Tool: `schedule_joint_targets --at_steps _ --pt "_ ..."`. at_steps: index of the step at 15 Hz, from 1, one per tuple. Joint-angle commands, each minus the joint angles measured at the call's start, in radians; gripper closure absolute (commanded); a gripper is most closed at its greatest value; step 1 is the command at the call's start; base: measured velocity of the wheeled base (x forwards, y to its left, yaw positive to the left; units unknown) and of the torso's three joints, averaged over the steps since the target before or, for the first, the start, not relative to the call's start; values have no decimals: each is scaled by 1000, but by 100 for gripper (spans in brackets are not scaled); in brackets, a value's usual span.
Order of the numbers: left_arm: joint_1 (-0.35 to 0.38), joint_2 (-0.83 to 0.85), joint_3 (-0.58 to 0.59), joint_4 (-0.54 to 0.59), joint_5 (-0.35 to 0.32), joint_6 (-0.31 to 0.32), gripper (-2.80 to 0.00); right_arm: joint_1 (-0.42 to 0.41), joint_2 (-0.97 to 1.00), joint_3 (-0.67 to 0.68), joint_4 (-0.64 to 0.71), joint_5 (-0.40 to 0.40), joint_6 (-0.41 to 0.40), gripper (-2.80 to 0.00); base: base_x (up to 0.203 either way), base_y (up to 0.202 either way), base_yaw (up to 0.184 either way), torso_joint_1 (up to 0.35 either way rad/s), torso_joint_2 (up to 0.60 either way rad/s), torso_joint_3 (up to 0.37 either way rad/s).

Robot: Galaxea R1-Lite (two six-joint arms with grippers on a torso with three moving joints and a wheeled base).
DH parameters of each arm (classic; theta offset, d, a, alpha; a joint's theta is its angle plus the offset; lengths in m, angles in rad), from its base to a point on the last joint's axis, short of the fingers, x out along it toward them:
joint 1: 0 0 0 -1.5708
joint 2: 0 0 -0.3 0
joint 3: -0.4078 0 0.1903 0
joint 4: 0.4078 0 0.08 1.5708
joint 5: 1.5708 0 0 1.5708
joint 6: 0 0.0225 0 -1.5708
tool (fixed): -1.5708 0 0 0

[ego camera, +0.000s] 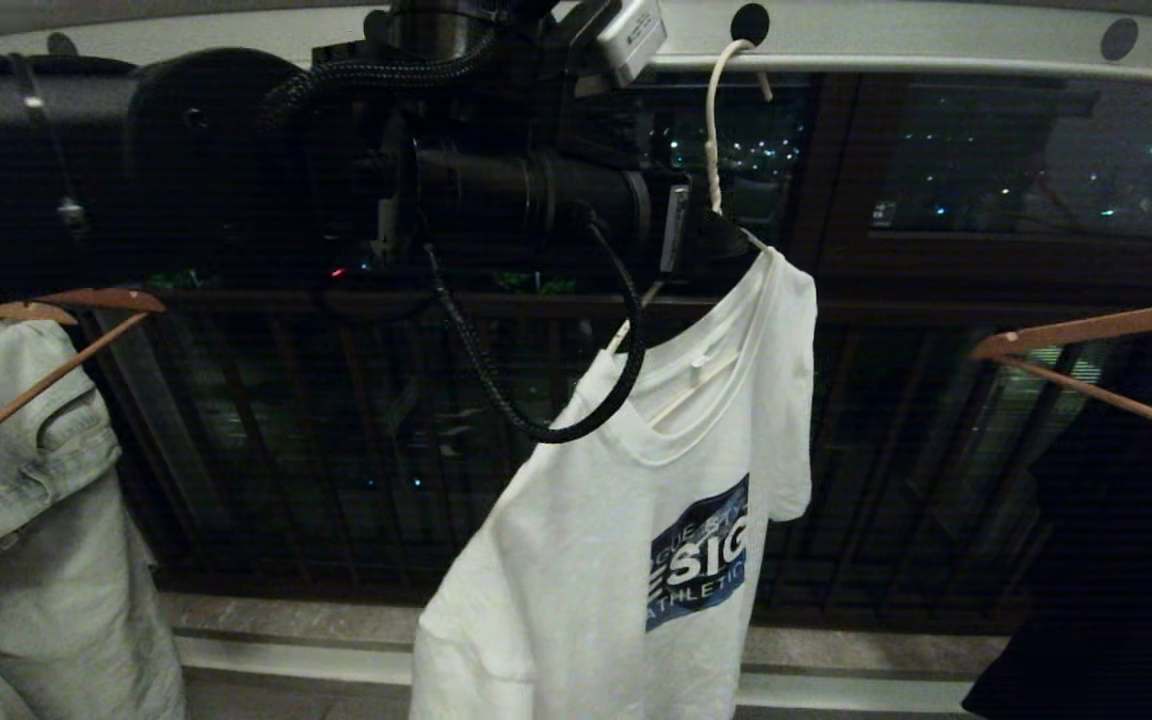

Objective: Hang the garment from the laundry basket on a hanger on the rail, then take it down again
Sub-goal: Take the clothes off the clothes rack

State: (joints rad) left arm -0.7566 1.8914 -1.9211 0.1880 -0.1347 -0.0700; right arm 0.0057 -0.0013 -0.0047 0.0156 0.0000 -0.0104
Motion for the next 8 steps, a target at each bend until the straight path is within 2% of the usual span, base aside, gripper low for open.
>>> schedule_joint_targets --at_steps 1,8 --pt "-4 38 -15 -41 -8 -2 0 0 1 0 1 0 0 0 0 0 0 0 0 0" --pt "-10 56 -9 -119 -10 -12 0 0 1 0 1 0 0 0 0 0 0 0 0 0"
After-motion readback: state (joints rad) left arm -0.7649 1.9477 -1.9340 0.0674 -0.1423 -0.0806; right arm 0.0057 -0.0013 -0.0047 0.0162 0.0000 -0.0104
